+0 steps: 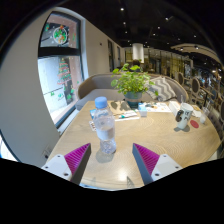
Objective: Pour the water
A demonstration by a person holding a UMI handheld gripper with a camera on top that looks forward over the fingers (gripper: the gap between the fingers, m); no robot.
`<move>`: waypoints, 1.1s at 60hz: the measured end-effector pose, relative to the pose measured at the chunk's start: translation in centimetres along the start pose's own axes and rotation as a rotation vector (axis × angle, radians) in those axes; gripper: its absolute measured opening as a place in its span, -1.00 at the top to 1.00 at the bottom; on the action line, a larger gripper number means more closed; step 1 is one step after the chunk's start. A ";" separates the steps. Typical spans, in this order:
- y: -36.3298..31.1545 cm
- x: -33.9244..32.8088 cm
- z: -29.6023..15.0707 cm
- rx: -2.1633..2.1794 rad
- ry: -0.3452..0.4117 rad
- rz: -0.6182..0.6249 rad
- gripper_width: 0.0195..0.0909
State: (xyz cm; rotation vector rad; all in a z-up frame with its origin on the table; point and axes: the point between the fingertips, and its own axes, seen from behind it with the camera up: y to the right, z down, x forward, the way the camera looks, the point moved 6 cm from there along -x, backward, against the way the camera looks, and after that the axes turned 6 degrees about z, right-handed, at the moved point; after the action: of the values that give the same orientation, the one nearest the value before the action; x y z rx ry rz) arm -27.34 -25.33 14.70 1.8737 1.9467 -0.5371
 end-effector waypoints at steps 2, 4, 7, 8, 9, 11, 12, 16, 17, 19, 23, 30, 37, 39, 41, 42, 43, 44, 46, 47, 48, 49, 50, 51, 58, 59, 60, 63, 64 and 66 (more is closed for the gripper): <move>-0.6 1.4 -0.4 0.014 0.010 0.006 -0.87; -1.2 2.7 -0.7 0.023 0.020 0.006 -0.87; -2.0 4.9 -1.1 0.020 0.041 0.010 -0.87; -2.1 5.5 -1.3 0.016 0.048 0.014 -0.87; -2.3 6.1 -1.4 0.013 0.056 0.018 -0.87; -2.5 7.2 -1.6 0.007 0.070 0.027 -0.88; -2.6 7.7 -1.7 0.005 0.073 0.031 -0.88; -3.0 9.7 -1.8 0.007 0.090 0.032 -0.82; -3.1 10.1 -1.8 0.007 0.095 0.033 -0.77; -3.1 10.6 -1.9 0.008 0.106 0.038 -0.62; -2.9 11.8 -1.8 0.006 0.114 0.057 -0.16; -3.1 12.2 -1.9 0.004 0.140 0.044 0.24; -3.3 12.0 -1.7 0.001 0.149 0.009 0.47; -3.3 11.9 -1.8 0.001 0.145 0.004 0.55; -3.3 11.8 -1.9 0.002 0.141 0.000 0.58; -3.2 11.9 -1.8 0.000 0.139 -0.005 0.68; -3.3 11.9 -1.8 0.001 0.136 -0.005 0.68; -3.2 11.8 -1.9 0.003 0.134 -0.003 0.68; -3.2 11.8 -2.0 0.000 0.130 -0.007 0.68; -3.3 11.7 -2.1 -0.001 0.128 -0.013 0.68; -3.2 11.6 -2.2 0.002 0.127 -0.018 0.68; -3.2 11.5 -2.4 0.007 0.126 -0.021 0.68; -3.0 11.4 -2.7 0.016 0.129 -0.026 0.68; -2.9 11.3 -2.9 0.021 0.130 -0.030 0.68; -2.4 9.9 -6.0 0.070 0.146 -0.077 0.68; -2.3 9.5 -6.5 0.083 0.152 -0.086 0.68; -2.0 9.2 -7.2 0.101 0.157 -0.094 0.68; -1.3 8.3 -9.5 0.169 0.171 -0.130 0.68; -1.0 8.1 -10.4 0.196 0.173 -0.146 0.68; -0.6 7.8 -12.0 0.258 0.176 -0.173 0.68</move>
State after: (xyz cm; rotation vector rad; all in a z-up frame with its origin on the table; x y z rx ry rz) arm -28.34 -12.41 20.90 1.9731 2.2622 -0.7270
